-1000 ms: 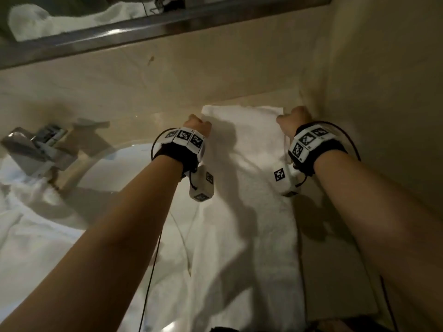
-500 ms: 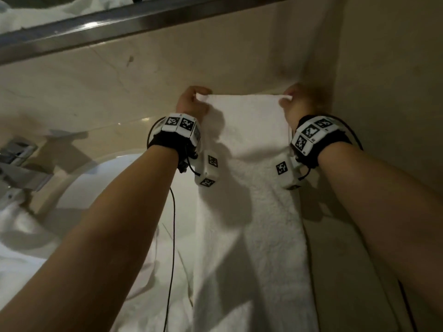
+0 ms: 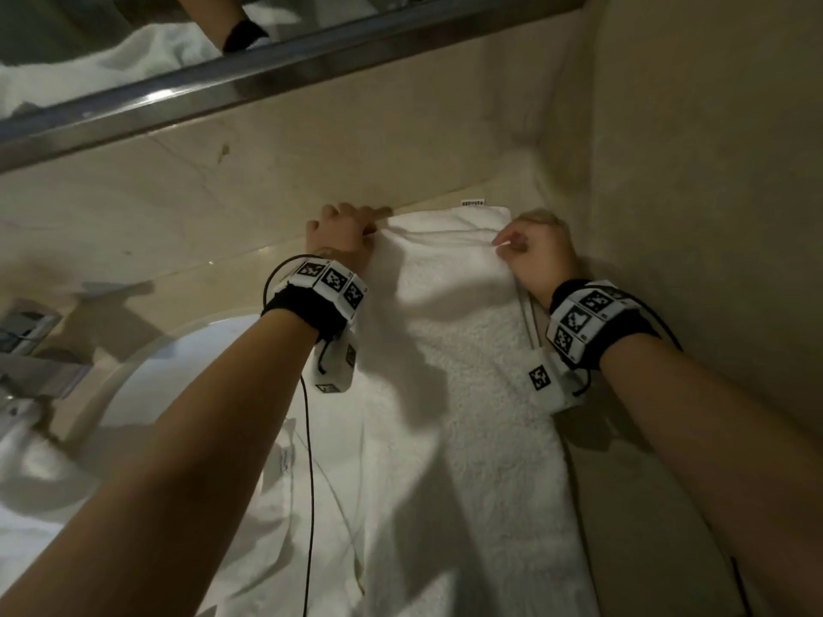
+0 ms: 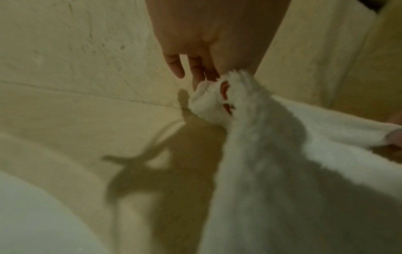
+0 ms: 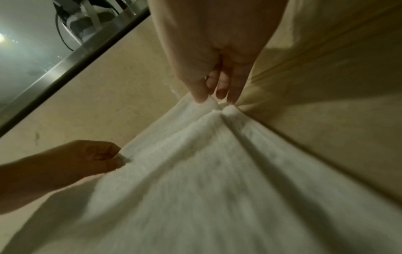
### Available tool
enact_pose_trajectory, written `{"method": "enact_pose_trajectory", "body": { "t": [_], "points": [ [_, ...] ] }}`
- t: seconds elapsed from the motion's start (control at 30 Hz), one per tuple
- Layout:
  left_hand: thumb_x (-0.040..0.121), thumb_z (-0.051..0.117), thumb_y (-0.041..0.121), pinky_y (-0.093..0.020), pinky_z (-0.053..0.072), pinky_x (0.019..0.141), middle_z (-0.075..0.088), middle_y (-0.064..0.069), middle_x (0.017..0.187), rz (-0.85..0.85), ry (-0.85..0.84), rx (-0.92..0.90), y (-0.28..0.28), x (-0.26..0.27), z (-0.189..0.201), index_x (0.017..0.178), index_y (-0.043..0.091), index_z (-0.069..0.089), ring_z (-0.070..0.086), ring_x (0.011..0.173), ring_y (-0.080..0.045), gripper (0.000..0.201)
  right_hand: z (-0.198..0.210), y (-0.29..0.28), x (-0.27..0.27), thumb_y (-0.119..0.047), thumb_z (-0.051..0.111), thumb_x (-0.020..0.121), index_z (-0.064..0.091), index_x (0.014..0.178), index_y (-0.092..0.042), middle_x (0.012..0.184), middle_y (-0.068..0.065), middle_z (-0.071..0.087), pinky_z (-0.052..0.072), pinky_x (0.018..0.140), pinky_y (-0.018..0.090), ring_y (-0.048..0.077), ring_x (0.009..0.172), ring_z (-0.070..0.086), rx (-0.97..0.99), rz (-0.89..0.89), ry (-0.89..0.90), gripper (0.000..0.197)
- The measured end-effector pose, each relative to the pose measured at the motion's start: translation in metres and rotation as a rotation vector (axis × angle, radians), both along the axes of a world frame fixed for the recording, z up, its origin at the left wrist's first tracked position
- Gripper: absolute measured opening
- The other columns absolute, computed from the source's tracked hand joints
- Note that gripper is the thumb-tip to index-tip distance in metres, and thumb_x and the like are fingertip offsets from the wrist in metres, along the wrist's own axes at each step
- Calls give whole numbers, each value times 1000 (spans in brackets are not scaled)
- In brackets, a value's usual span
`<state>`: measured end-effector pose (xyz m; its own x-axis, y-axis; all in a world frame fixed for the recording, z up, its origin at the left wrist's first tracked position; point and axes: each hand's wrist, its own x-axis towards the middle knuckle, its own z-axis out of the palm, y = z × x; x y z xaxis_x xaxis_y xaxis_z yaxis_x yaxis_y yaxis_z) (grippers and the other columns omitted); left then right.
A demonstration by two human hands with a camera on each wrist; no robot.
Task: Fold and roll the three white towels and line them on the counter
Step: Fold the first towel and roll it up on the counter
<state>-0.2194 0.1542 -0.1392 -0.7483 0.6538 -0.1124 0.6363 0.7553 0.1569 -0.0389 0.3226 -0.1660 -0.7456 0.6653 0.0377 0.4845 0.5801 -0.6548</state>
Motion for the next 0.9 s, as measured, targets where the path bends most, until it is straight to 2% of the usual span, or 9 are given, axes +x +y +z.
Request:
{"method": "enact_pose_trajectory", "body": {
  "t": [0.13, 0.23, 0.4, 0.6, 0.67, 0.7, 0.77, 0.83, 0.9],
  "points": [
    [93, 43, 30, -39, 31, 97, 54, -13, 122, 48, -23, 9, 9, -7, 8, 120, 17, 55, 38, 122, -29, 33, 14, 13, -14, -10, 58, 85, 69, 94, -5, 96, 18, 67, 47, 83, 31, 31, 92, 61, -19, -202, 41, 16],
    [96, 37, 36, -40, 28, 100, 56, -13, 123, 21, -44, -20, 12, -12, 10, 124, 21, 51, 38, 125, -27, 35, 19, 25, -25, -14, 52, 90, 67, 103, -5, 103, 18, 67, 48, 85, 31, 32, 97, 62, -54, -267, -48, 22],
    [98, 34, 34, -36, 35, 98, 59, -8, 125, 80, -124, -124, 23, -17, 12, 128, 23, 48, 54, 115, -28, 35, 17, 37, -43, -15, 51, 92, 64, 112, -7, 120, 13, 62, 44, 94, 28, 29, 111, 58, -125, -198, -269, 25],
    [99, 37, 31, -34, 34, 98, 58, -3, 129, -40, -20, -171, 26, -16, 5, 132, 31, 45, 53, 119, -23, 34, 21, 44, -52, -14, 53, 92, 61, 117, -4, 124, 16, 59, 43, 98, 33, 31, 115, 55, -100, -152, -348, 29],
    [99, 37, 30, -35, 35, 96, 58, -7, 128, -56, 11, -197, 27, -16, 3, 133, 24, 43, 53, 118, -25, 35, 22, 43, -52, -16, 58, 89, 63, 107, -5, 122, 17, 59, 46, 97, 36, 30, 111, 57, -151, -161, -331, 22],
    [100, 36, 30, -36, 36, 95, 58, -8, 128, -61, 18, -209, 27, -17, 2, 133, 22, 42, 53, 118, -26, 35, 22, 44, -51, -17, 60, 88, 63, 94, -9, 121, 17, 60, 47, 96, 37, 28, 106, 58, -203, -165, -310, 11],
    [100, 34, 31, -37, 37, 95, 56, -9, 131, -78, 0, -220, 24, -17, 0, 134, 23, 41, 53, 119, -28, 36, 21, 40, -44, -17, 65, 85, 55, 73, -17, 118, 15, 63, 50, 92, 36, 26, 98, 59, -263, -168, -276, 15],
    [100, 32, 32, -37, 38, 97, 55, -8, 132, -67, -87, -179, 20, -18, 0, 134, 26, 43, 52, 119, -29, 36, 18, 34, -38, -13, 68, 82, 65, 87, -6, 114, 15, 64, 49, 90, 31, 28, 103, 60, -207, -132, -300, 9],
    [100, 34, 30, -32, 39, 96, 57, -10, 129, -15, -248, -15, 16, -19, 3, 130, 21, 49, 53, 117, -29, 35, 15, 31, -37, -11, 64, 82, 62, 107, -1, 118, 17, 61, 48, 93, 36, 31, 109, 57, -118, -116, -332, 27]
  ]
}}
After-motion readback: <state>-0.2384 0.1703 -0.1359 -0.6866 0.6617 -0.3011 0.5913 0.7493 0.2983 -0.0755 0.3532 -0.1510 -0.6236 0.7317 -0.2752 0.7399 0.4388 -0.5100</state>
